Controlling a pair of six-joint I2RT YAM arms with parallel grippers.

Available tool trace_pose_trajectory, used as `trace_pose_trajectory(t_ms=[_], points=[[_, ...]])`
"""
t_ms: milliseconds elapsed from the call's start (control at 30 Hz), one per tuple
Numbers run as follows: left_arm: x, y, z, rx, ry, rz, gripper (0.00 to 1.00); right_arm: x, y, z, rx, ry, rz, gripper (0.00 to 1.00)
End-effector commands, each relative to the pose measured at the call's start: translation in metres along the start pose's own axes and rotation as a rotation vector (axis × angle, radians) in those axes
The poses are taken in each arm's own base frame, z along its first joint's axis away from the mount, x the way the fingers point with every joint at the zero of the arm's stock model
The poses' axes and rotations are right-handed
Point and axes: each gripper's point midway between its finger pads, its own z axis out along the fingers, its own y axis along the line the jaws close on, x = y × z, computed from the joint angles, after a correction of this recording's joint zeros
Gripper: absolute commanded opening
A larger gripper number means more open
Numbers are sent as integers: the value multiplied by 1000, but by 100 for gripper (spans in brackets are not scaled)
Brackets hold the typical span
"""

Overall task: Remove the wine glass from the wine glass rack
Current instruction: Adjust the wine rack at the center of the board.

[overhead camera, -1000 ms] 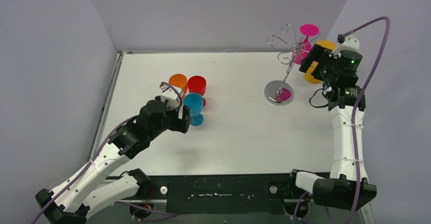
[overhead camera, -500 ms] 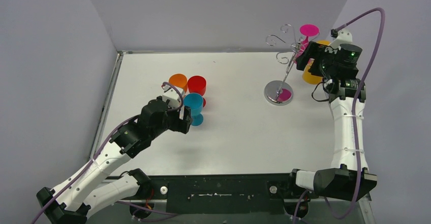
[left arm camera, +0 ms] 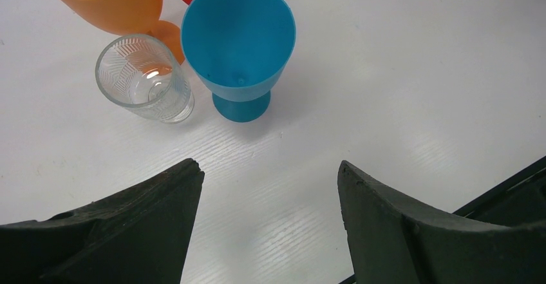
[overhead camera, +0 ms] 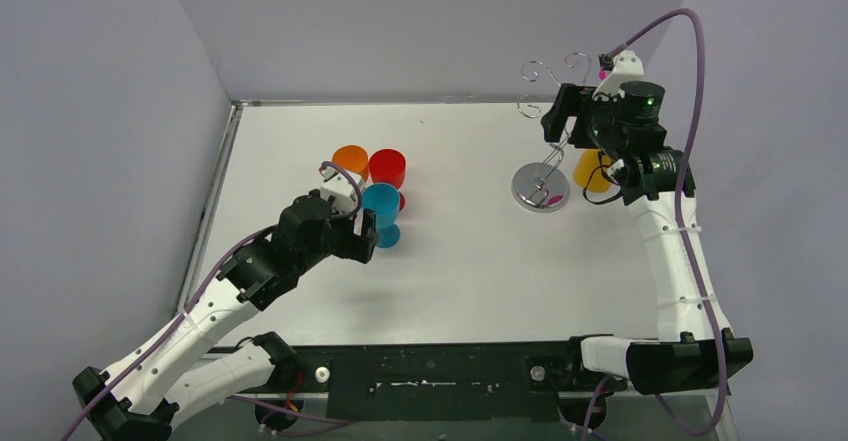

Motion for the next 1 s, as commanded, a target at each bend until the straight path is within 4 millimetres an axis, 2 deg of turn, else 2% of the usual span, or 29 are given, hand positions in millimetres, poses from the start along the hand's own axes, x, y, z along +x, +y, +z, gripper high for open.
trace_pose_trajectory(t_ms=[0, 100, 433, 500, 633, 800, 967], points=[[-10, -3, -3, 19, -30, 3, 74, -18, 17, -10, -22, -59, 14, 85], [-11, -3, -4, 19, -30, 3, 74, -15, 29, -11, -58, -52, 11, 86], [-12, -5, -3, 26, -23, -2, 74, -12, 47, -15, -119, -48, 31, 87], [-12, -5, -3, 27, -22, -2, 74, -15, 48, -17, -120, -58, 30, 87], [-11, -5, -4, 26, -22, -5, 74, -34, 46, -30, -101, -133, 24, 90], [-9, -2, -6, 16, -24, -4, 74, -61, 24, -57, 29, -270, 30, 93], [-10, 0, -15, 31, -61, 35, 76, -68, -31, -83, 323, -403, 84, 100]])
